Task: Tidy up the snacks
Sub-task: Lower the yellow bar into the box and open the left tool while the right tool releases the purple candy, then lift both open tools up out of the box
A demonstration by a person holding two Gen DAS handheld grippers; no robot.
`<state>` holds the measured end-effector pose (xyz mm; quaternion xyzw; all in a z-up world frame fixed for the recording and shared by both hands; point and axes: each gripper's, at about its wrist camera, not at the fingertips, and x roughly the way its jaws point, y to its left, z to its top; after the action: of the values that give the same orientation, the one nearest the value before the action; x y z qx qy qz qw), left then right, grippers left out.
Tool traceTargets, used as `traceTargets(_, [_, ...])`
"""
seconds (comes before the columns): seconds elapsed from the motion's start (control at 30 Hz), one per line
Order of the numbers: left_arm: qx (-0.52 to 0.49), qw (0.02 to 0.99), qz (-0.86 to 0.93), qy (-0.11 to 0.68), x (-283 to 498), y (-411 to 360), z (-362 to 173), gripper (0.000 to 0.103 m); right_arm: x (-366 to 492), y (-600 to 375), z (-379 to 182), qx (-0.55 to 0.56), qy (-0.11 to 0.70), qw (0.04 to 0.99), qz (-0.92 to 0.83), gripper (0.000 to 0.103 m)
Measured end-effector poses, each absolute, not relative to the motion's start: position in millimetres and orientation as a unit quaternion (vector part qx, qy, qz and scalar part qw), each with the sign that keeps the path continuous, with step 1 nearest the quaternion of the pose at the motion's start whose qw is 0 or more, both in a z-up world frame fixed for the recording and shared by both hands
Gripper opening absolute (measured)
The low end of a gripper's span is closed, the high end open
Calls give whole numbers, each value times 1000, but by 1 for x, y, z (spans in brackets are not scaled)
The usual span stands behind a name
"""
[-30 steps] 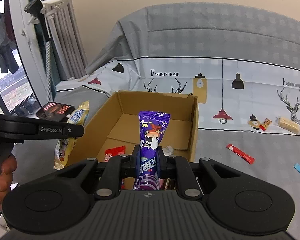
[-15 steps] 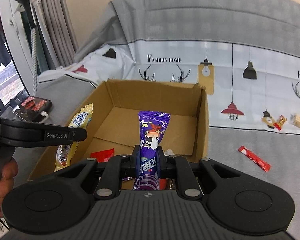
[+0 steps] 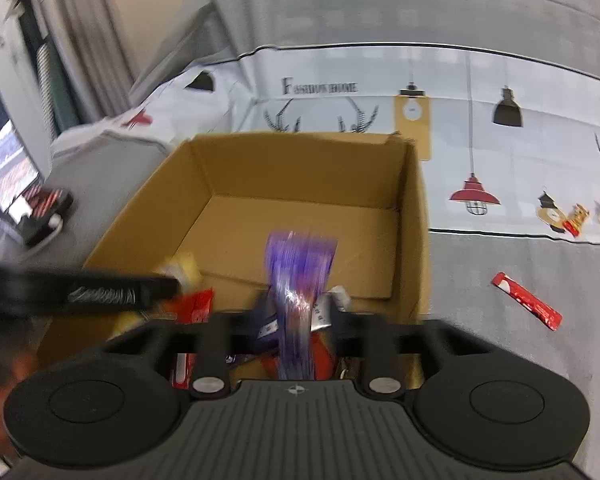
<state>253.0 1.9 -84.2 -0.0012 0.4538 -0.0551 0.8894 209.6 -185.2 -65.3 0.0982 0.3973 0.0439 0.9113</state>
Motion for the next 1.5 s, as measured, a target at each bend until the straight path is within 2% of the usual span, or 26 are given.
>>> traceTargets(0.03, [-11,895,-54,443,249,5,-82,103,208,-189,-62,103,390,914,37,75])
traceTargets(0.2, [5,898,-42,438,228,6,-74,103,193,-198,-47,95,376,921,28,86])
traceTargets(0.43, [11,893,-34,448,161,14,-63,103,134,-182,-33,90,403,910,47,89])
traceTargets(0.83, [24,904,-29,425,51,18,-31,103,18,-149,21,12,345,937,50,93])
traceTargets(1.5, [44,928,-33,368,-26,-1,7,103,-60,-159,50,13,287,957,48,101])
